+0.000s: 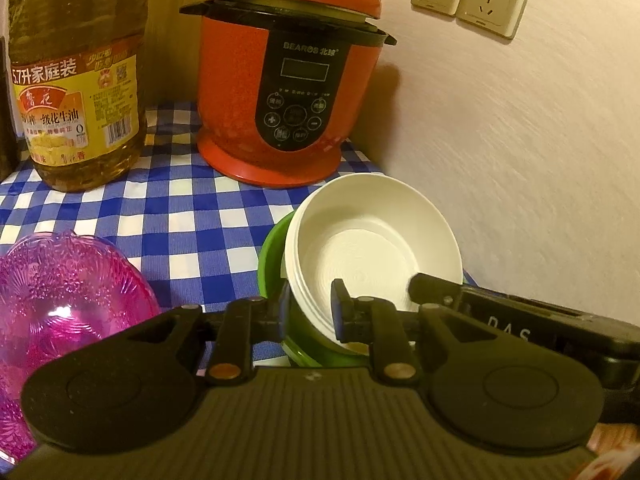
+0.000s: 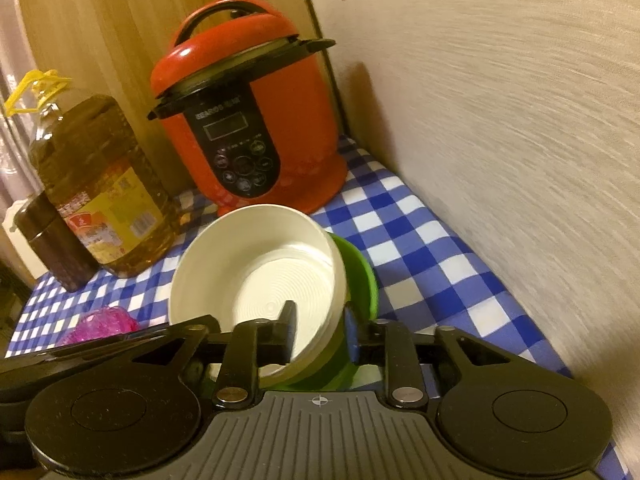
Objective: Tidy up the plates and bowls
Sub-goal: 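Lift the white bowl with both tools and carry it over the green bowl, then lower the white bowl into the green bowl and open both tools, then move both open tools back to the steel bowl, then close both tools on the steel bowl's rim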
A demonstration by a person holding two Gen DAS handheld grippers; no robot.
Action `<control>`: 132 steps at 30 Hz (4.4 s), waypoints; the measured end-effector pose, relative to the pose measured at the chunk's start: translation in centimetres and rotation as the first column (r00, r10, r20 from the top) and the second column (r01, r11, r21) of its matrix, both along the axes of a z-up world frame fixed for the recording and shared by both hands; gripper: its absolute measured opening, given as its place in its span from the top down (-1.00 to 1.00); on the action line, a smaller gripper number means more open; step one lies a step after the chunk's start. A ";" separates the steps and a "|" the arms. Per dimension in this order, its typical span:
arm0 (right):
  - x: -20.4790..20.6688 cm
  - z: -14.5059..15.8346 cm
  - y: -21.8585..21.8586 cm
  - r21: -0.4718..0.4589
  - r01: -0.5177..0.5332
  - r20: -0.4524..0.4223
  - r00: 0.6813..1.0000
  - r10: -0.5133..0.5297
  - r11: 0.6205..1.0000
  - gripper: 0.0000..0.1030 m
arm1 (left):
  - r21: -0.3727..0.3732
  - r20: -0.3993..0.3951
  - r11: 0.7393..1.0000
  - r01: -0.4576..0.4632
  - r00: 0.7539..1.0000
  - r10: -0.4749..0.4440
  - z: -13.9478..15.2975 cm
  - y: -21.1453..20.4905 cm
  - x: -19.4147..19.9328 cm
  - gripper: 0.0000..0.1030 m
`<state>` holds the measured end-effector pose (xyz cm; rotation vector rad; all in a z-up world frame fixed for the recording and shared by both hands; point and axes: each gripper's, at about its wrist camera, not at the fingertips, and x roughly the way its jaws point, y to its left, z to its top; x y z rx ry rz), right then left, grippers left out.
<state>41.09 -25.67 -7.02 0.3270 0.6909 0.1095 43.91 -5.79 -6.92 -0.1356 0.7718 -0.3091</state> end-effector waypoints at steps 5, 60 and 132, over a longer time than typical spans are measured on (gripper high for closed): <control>0.0 0.2 -0.2 0.033 0.005 0.011 1.000 -0.005 0.999 0.25 | -0.014 0.017 1.000 0.005 1.000 -0.005 0.2 0.2 -0.2 0.52; -23.0 6.0 2.6 0.059 -0.118 -0.016 0.993 0.119 0.991 -0.06 | -0.068 -0.026 0.946 -0.316 0.949 0.315 6.9 10.3 -27.5 0.43; -22.0 -0.2 22.3 0.112 -0.468 -0.190 0.856 0.481 0.877 -0.06 | -0.057 -0.234 0.780 -0.623 0.768 0.597 -0.3 26.6 -32.4 0.34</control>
